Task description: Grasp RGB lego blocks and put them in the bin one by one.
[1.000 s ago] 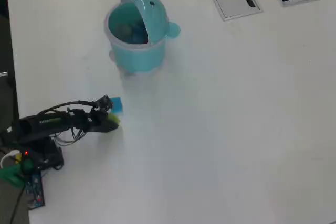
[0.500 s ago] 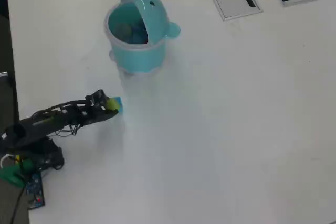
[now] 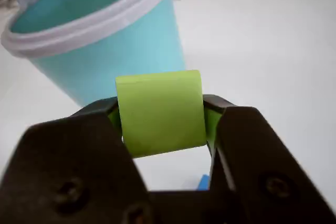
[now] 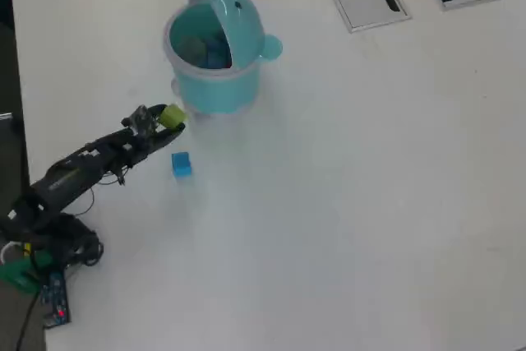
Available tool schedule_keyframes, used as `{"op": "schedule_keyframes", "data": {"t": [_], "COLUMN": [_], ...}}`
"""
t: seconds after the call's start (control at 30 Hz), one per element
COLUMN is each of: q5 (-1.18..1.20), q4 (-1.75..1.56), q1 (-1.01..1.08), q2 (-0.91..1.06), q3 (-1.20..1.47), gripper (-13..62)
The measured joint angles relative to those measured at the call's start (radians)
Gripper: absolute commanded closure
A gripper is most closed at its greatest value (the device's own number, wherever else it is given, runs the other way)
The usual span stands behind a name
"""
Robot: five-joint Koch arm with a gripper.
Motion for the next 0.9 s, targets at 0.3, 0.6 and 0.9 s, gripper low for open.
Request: {"op": "schedule_keyframes", "data": {"t": [0.3,0.6,0.9], "q5": [0.002,-0.067,-0.169], "q4": [-0.048,-0.049,-0.048], "q1": [-0.029,-0.144,-0.212], "q2": [-0.130,-0.385,-0.741], "q3": [-0.209,-0.563,-1.031], "gripper": [34.6,34.7,37.7]}}
